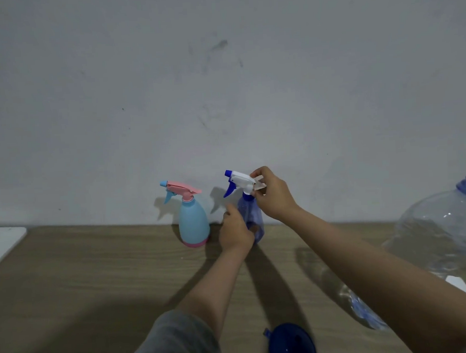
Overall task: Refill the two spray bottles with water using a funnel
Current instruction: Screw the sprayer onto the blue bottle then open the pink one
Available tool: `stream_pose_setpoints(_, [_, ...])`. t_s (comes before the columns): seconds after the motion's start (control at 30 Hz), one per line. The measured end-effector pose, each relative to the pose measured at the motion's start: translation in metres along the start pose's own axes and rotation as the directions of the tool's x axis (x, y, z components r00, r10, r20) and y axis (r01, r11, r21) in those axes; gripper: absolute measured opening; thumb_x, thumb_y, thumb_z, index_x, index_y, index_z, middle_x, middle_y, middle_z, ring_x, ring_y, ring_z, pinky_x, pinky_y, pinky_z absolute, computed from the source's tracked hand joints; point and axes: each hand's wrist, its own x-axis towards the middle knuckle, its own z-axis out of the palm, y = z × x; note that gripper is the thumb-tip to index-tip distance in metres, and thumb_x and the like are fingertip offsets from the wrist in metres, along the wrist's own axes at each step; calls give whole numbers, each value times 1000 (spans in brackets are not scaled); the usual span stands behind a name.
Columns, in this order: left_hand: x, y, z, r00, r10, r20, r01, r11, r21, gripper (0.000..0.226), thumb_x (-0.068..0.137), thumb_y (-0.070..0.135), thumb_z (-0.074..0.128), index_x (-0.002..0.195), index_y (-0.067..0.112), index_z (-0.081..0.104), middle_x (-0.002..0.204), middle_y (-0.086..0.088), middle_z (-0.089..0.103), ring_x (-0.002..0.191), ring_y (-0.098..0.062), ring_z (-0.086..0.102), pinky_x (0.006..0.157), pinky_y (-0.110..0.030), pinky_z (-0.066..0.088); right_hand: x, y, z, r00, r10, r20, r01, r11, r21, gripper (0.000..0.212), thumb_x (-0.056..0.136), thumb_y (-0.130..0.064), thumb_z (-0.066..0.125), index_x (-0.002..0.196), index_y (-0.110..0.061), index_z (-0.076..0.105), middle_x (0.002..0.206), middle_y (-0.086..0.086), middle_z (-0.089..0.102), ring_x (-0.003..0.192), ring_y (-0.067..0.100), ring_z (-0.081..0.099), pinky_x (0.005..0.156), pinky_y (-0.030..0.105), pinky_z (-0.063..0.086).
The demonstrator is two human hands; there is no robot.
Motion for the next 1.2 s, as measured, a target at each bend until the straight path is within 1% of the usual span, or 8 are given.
stream_pose_setpoints(0.1, [-2, -2, -4, 1000, 17, 16, -17, 1000, -18, 57, 78, 29, 75, 117, 13, 38, 118, -10, 57, 103, -29, 61, 82, -39, 55, -3, 3, 5, 999, -29, -29, 27, 997, -72, 35, 84, -7, 65, 115, -14, 51, 115, 12, 55, 99, 27, 57, 78, 35, 53])
stream_pose_setpoints(0.17, [-4, -7, -8, 999, 33, 3, -33, 999, -9, 60, 75, 32, 77, 117, 11, 40, 117, -9, 55, 104, -27, 59, 80, -33, 53, -7, 0, 9, 982, -112, -151, 82, 979, -188, 38, 82, -11, 66, 118, -11, 54, 119, 12, 51, 105, 28, 51, 77, 36, 51])
stream_pose_setpoints(0.3, [-14, -22, -24, 989, 64, -134, -68, 997, -29, 51, 80, 33, 72, 118, 9, 48, 117, -7, 55, 106, -23, 56, 79, -28, 48, -13, -21, 20, 802, -470, -368, 341, 867, -363, 22, 77, -7, 67, 99, -6, 64, 100, 12, 59, 86, 30, 54, 60, 37, 48])
stream_pose_setpoints(0.4, [-19, -41, -42, 974, 66, -217, -70, 997, -13, 38, 83, 27, 69, 113, 11, 52, 112, -6, 55, 104, -24, 56, 79, -34, 51, -13, -43, 42, 765, -578, -285, 498, 811, -307, 14, 80, 0, 61, 93, -2, 65, 89, 13, 61, 75, 27, 58, 57, 37, 51])
stream_pose_setpoints(0.57, [-21, -72, -71, 950, -22, -312, 19, 1000, -14, 49, 80, 27, 73, 119, 9, 49, 117, -8, 51, 107, -23, 53, 81, -28, 48, -8, -61, 86, 939, -337, -63, 323, 931, -172, 27, 91, -13, 56, 118, -9, 60, 114, 10, 60, 83, 24, 63, 72, 38, 54])
stream_pose_setpoints(0.73, [-3, -90, -82, 970, -97, -222, 80, 993, -85, 67, 74, 19, 79, 129, 17, 41, 127, -4, 52, 117, -21, 53, 91, -40, 54, 6, -64, 108, 980, -168, 111, 179, 978, -108, 42, 94, -17, 56, 135, -20, 49, 130, 7, 55, 112, 25, 56, 94, 38, 49])
stream_pose_setpoints(1.0, [8, -93, -80, 983, -85, -165, 60, 987, -146, 59, 80, 17, 73, 127, 18, 38, 130, -4, 52, 122, -23, 51, 89, -32, 51, 15, -64, 118, 998, -53, -26, 56, 988, 141, 24, 91, -5, 59, 112, -16, 65, 94, -1, 65, 78, 7, 56, 64, 7, 41])
stream_pose_setpoints(1.2, [-18, -80, -101, 992, 0, -127, -21, 987, -161, 55, 75, 22, 76, 118, 19, 41, 116, -1, 58, 94, -13, 53, 59, -16, 36, -14, -73, 92, 990, -94, -103, 113, 975, 192, 25, 89, -7, 61, 108, -20, 69, 90, -10, 67, 84, 8, 62, 74, 18, 51])
